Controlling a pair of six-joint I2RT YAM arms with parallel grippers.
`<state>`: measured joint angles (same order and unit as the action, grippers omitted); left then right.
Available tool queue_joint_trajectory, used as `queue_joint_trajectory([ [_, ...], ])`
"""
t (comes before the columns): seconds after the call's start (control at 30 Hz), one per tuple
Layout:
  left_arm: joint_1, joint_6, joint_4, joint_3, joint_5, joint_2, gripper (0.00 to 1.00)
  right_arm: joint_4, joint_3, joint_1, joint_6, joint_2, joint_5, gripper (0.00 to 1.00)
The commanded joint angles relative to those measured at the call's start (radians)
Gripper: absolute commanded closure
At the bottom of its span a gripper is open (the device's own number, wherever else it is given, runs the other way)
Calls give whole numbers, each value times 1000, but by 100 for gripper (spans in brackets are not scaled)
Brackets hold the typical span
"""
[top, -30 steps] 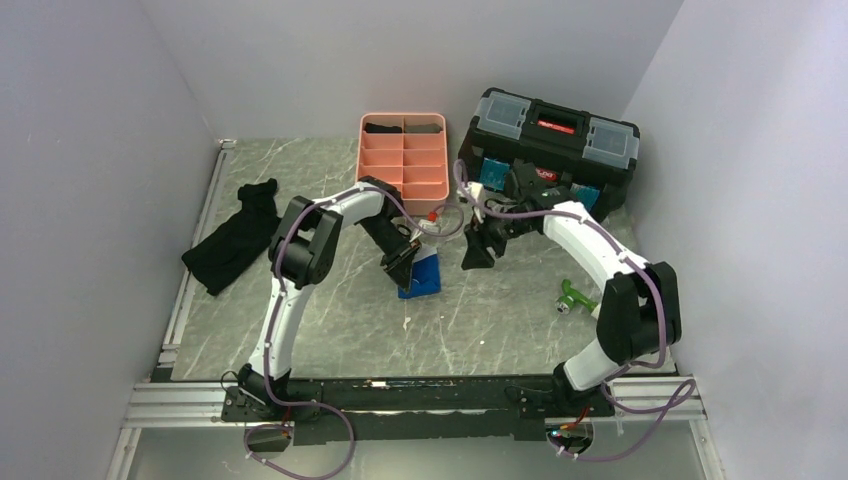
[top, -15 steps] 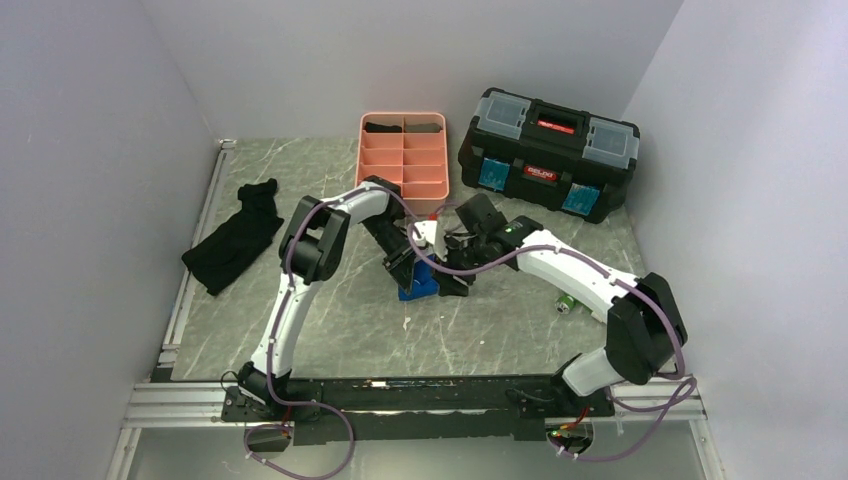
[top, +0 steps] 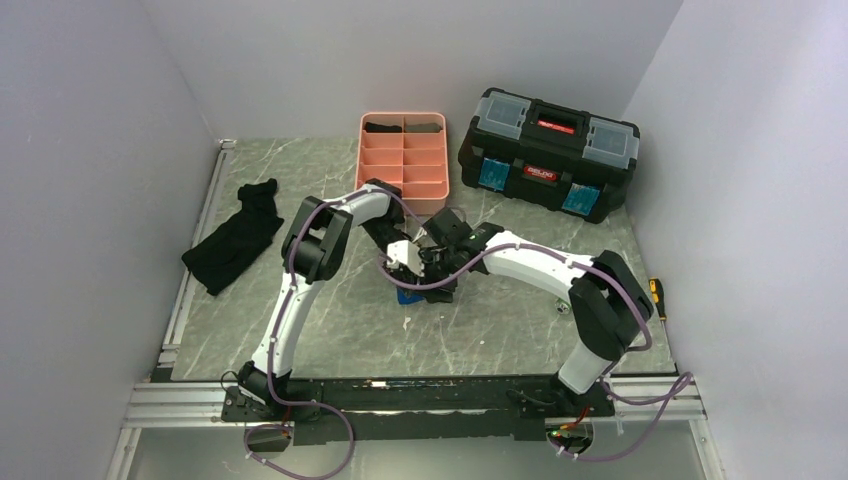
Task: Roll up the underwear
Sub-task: Roll the underwear to the center of the board.
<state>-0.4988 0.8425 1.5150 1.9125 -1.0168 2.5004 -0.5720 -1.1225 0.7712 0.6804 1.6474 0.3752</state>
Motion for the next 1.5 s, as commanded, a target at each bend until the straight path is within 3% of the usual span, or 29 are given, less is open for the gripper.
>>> queue_joint_trajectory([
  [0.0, 8, 5, -63, -48, 44, -14, 100, 38, -41, 24, 38, 31, -28, 40],
  [0.53, 11, 19, -48, -58, 35, -12, 100, 78, -70, 81, 88, 164, -87, 44],
  [0.63, 10, 15, -50, -63, 33, -13, 100, 69, -81, 93, 93, 183, -84, 51],
  [0.77, 18, 4, -63, -81, 28, -23, 99, 24, -100, 100, 91, 220, -71, 70],
  [0.93, 37, -27, -120, -151, 33, -79, 83, -49, -110, 105, 60, 237, -15, 99],
  [1.1, 52, -110, -214, -227, 67, -165, 59, -131, -122, 106, -4, 274, 52, 100],
  [1.33, 80, -176, -284, -317, 126, -252, 41, -179, -142, 106, -89, 325, 87, 100],
  [1.47, 100, -202, -323, -377, 183, -295, 37, -187, -145, 106, -125, 345, 99, 100],
])
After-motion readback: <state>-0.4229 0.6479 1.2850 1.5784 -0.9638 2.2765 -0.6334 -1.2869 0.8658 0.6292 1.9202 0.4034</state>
